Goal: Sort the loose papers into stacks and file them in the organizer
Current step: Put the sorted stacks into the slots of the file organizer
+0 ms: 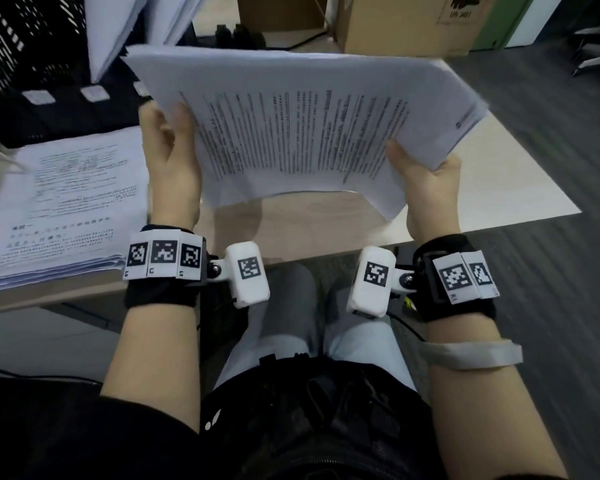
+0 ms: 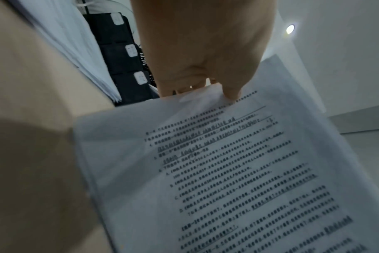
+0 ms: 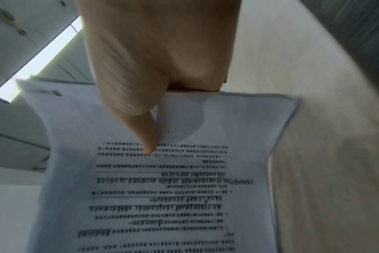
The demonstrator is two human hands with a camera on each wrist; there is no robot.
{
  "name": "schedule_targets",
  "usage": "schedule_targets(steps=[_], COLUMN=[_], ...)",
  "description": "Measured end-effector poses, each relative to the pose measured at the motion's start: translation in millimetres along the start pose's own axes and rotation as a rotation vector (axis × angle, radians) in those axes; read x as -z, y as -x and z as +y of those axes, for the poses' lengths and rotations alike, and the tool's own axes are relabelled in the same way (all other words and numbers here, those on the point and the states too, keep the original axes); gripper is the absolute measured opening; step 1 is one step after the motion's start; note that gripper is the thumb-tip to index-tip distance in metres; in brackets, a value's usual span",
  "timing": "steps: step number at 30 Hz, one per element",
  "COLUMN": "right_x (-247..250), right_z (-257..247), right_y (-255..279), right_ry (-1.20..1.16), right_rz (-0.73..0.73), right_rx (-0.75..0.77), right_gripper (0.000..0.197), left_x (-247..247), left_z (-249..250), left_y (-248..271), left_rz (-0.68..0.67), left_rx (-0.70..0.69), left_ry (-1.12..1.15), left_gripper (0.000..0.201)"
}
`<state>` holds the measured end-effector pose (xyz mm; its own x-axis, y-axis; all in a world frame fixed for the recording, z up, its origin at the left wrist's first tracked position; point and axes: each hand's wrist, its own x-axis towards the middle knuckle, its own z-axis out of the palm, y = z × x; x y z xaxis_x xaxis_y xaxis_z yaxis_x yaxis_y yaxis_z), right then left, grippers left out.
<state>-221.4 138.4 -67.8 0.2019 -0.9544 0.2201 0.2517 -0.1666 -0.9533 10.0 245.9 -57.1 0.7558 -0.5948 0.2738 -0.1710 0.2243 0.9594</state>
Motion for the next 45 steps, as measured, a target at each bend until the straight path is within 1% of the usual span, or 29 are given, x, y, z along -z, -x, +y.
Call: schedule_targets(steps=[2, 4, 6, 7, 9, 11, 12, 13, 14, 15, 16, 18, 19, 21, 23, 25, 27, 28, 29, 31, 34, 36, 37, 39, 40, 41, 43, 45], right_x=[0.1, -2.7, -5.7, -6.4, -6.4, -5.5, -5.4, -5.6, -6.7, -7.0, -8.7, -12.3, -14.0, -16.7, -16.9, -14.5, -12.1, -11.8, -12.3, -16.6, -23.3, -22.8, -21.6, -18.7, -18.3, -18.2, -21.8, -29.6], right_z=[7.1, 7.0, 0.7, -3.1, -8.8, -4.3, -0.8, 4.6, 8.0, 11.7, 13.3, 12.2, 10.6, 6.2, 4.6, 8.9, 15.6, 18.1, 20.8, 18.6, 12.2, 16.2, 20.1, 29.1, 31.1, 33.2, 29.7, 21.0], right_y=[4.8, 7.5, 9.1, 8.7, 9.1, 9.0, 11.1, 13.8, 18.2, 22.5, 26.9, 31.8, 32.0, 29.5, 26.8, 27.0, 30.9, 33.2, 33.6, 33.8, 29.7, 29.6, 31.5, 38.9, 42.1, 43.1, 42.1, 36.4], right_ry=[0.034, 0.039, 0.014, -0.001, -0.023, -0.005, 0.01, 0.027, 0.035, 0.047, 0.063, 0.114, 0.123, 0.099, 0.063, 0.073, 0.108, 0.118, 0.119, 0.103, 0.057, 0.043, 0.044, 0.048, 0.051, 0.053, 0.063, 0.062], right_rz=[-0.012, 0.001, 0.018, 0.029, 0.041, 0.036, 0.038, 0.029, 0.007, -0.005, -0.014, -0.007, 0.014, 0.06, 0.105, 0.096, 0.061, 0.058, 0.066, 0.087, 0.064, 0.096, 0.108, 0.105, 0.095, 0.091, 0.094, 0.086], right_rx=[-0.05, -0.048, -0.008, 0.009, 0.018, -0.032, -0.067, -0.105, -0.129, -0.144, -0.161, -0.172, -0.163, -0.128, -0.12, -0.147, -0.205, -0.228, -0.237, -0.218, -0.136, -0.14, -0.165, -0.229, -0.243, -0.245, -0.22, -0.172], right_gripper=[0.018, 0.022, 0.024, 0.022, 0.019, 0.012, 0.023, 0.044, 0.057, 0.057, 0.047, 0.017, 0.014, 0.021, 0.026, 0.02, 0.011, 0.009, 0.01, 0.015, 0.016, 0.038, 0.037, 0.013, 0.008, 0.007, 0.006, 0.009], left_x=[0.8, -1.0, -3.5, -4.0, -1.5, 1.6, 2.4, 2.4, 1.7, 1.1, 1.3, 0.9, 1.3, 2.3, 5.9, 9.7, 12.4, 12.1, 10.7, 7.8, 10.7, 14.8, 16.8, 17.7, 16.9, 16.1, 16.2, 19.9], left_z=[-10.0, -11.8, -6.1, -3.1, -1.3, -4.8, -10.1, -15.6, -18.3, -20.7, -22.8, -19.8, -16.2, -6.7, -4.7, -9.6, -18.9, -20.7, -21.3, -17.5, -5.2, -5.4, -9.8, -16.8, -19.0, -21.7, -15.0, -1.0], left_y=[3.4, 5.2, 5.9, 5.3, 3.4, 4.3, 6.6, 9.2, 13.1, 16.0, 17.5, 18.1, 17.2, 16.4, 16.8, 20.3, 24.9, 27.1, 27.4, 24.5, 18.1, 19.4, 22.1, 30.8, 33.6, 35.0, 36.5, 31.8], left_rz=[-0.014, -0.032, -0.013, -0.005, 0.007, 0.036, 0.025, 0.013, 0.005, -0.01, -0.021, -0.03, -0.024, -0.005, 0.004, -0.007, -0.017, -0.026, -0.046, -0.079, -0.1, -0.079, -0.067, -0.057, -0.066, -0.08, -0.096, -0.096], left_rx=[0.081, 0.132, 0.128, 0.1, 0.065, 0.095, 0.129, 0.171, 0.231, 0.27, 0.282, 0.254, 0.215, 0.156, 0.137, 0.208, 0.353, 0.403, 0.42, 0.395, 0.284, 0.275, 0.299, 0.39, 0.424, 0.43, 0.383, 0.263], left_ry=[0.03, 0.014, 0.016, 0.033, 0.023, 0.005, 0.013, 0.0, -0.035, -0.074, -0.105, -0.136, -0.139, -0.088, -0.011, 0.028, 0.023, 0.001, -0.028, -0.085, -0.087, -0.086, -0.082, -0.113, -0.154, -0.178, -0.143, -0.116], left_gripper=[0.009, 0.013, 0.019, 0.02, 0.012, 0.011, 0.011, 0.02, 0.029, 0.031, 0.029, 0.026, 0.025, 0.024, 0.024, 0.023, 0.026, 0.029, 0.031, 0.032, 0.03, 0.029, 0.027, 0.026, 0.028, 0.029, 0.026, 0.026])
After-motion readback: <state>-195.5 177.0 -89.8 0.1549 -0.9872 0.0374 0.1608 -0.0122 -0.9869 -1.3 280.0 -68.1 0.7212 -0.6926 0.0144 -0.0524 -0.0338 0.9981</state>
